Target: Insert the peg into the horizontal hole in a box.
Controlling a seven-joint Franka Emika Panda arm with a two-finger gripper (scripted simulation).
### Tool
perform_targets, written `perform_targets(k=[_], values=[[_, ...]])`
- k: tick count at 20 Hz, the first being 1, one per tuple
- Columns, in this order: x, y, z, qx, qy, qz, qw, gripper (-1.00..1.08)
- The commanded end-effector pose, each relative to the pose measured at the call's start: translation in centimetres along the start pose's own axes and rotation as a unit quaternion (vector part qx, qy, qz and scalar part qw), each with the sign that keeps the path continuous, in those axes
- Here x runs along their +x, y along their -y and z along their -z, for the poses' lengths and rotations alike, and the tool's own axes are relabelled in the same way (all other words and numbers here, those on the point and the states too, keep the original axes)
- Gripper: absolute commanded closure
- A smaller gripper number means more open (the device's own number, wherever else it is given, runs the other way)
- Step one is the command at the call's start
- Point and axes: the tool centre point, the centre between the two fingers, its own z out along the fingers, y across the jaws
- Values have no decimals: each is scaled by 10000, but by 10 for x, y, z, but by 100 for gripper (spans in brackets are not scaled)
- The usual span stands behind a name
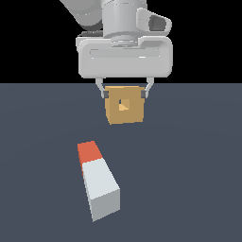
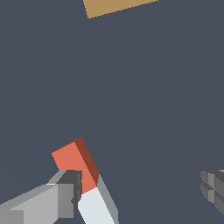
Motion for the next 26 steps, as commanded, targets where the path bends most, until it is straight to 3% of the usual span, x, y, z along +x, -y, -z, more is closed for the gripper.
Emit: perform_targets(k=[1,13,26], values=[[0,0,0,0,0,0,10000,-92],[-18,11,-14,12,11,346,9994,-92],[-77,36,-57,49,46,1394,9902,-92]])
